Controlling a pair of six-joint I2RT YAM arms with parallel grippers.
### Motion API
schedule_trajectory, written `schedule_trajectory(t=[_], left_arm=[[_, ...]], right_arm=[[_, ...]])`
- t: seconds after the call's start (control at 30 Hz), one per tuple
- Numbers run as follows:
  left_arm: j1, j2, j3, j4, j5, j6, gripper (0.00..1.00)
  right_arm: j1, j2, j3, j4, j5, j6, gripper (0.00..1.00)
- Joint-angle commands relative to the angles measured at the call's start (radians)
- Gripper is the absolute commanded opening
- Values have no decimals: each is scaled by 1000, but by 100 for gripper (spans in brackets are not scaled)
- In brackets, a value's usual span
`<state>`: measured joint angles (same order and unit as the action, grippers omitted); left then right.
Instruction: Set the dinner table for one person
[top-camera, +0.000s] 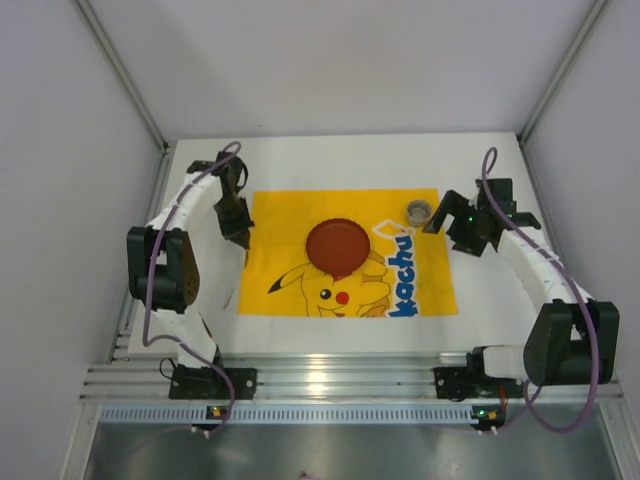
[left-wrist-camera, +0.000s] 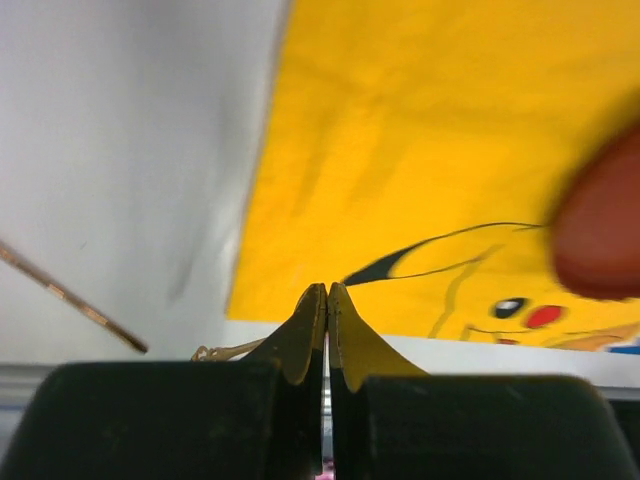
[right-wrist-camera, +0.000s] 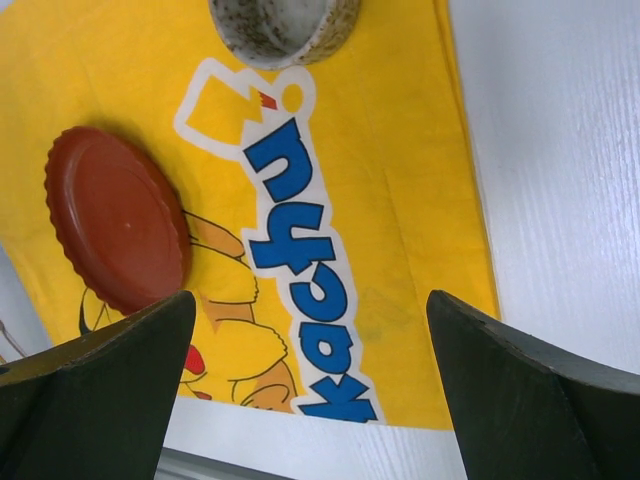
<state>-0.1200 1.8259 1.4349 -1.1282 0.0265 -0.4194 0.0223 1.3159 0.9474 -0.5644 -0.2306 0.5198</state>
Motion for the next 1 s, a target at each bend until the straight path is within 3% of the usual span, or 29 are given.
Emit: schedule_trajectory(t=[0.0, 0.17, 0.23, 0.27, 0.3, 0.33, 0.4, 0.43, 0.5, 0.53, 0.63, 0.67, 0.77, 0.97], left_arm=[[-38, 16, 191, -65, 179, -68, 0], [-108, 32, 211, 204, 507, -215, 0], [-147, 30, 171, 457, 691, -307, 0], [-170, 29, 107, 566, 746, -443, 0], [-182, 29, 72, 846, 845, -528, 0], [-205, 35, 14, 972, 881, -700, 0], [-228, 59, -8, 1319, 946, -852, 0], [-237, 87, -5, 1405, 954, -908, 0], [-262, 107, -4, 1540, 958, -1059, 0], [-270, 128, -10, 1719, 963, -1119, 0], [-297, 188, -7, 2055, 964, -1364, 0], [-306, 200, -7, 2125, 958, -1468, 0], [-322, 233, -14, 2281, 951, -1588, 0], [-333, 210, -59, 2317, 972, -1599, 0]], right_arm=[[-13, -46, 51, 27, -39, 5, 100], [28, -75, 31, 69, -198, 32, 100], [54, -104, -15, 177, -286, 84, 100], [86, -121, -53, 228, -362, 113, 100], [105, -129, -74, 339, -396, 184, 100], [140, -132, -108, 451, -445, 221, 100], [178, -123, -122, 521, -460, 300, 100], [197, -115, -122, 540, -457, 315, 99], [251, -90, -101, 541, -423, 319, 100], [267, -81, -95, 540, -412, 318, 99], [309, -55, -67, 520, -371, 303, 94], [317, -47, -59, 517, -363, 299, 90], [318, -44, -50, 503, -355, 287, 82], [318, -69, -30, 456, -325, 257, 78]])
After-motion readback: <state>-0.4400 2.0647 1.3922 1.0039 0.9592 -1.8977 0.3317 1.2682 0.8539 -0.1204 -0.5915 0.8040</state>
